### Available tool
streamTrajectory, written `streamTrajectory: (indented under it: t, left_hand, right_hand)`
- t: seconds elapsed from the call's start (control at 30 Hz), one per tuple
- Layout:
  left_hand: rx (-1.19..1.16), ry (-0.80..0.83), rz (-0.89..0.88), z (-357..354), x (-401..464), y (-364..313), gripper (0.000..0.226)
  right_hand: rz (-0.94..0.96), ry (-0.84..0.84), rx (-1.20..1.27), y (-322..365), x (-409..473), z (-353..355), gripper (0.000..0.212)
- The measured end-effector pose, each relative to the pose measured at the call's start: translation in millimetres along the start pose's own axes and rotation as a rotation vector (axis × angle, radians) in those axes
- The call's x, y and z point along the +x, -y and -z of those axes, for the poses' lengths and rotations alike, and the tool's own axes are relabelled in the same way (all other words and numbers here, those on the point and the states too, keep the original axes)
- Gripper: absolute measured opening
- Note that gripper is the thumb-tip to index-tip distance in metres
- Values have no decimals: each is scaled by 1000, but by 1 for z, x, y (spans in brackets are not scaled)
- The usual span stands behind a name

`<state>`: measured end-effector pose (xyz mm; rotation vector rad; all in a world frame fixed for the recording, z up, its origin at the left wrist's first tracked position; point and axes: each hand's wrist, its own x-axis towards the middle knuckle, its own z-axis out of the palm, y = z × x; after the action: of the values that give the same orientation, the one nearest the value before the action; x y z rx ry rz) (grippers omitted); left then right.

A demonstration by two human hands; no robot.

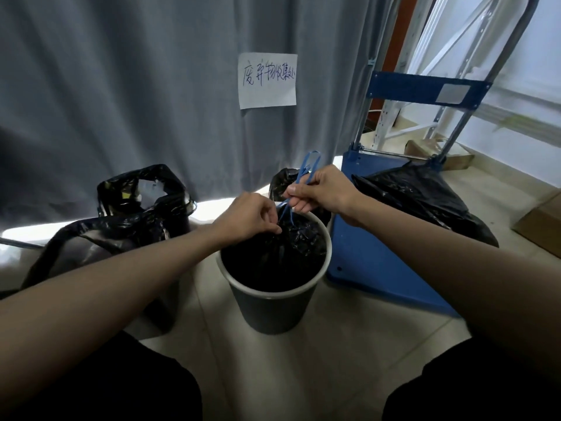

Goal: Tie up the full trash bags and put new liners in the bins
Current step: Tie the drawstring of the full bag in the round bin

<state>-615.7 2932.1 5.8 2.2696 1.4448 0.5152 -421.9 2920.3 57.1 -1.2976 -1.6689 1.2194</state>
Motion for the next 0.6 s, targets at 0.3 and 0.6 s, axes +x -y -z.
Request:
streamTrajectory:
  t: [0.3, 0.6]
  left_hand:
    - [148, 86, 32, -14, -2, 9, 25]
    - [-384, 106, 78, 25, 6, -2, 24]
  right_hand:
    - [73, -87, 114, 10, 7, 0, 18]
    - [139, -98, 223, 15, 16, -11, 16]
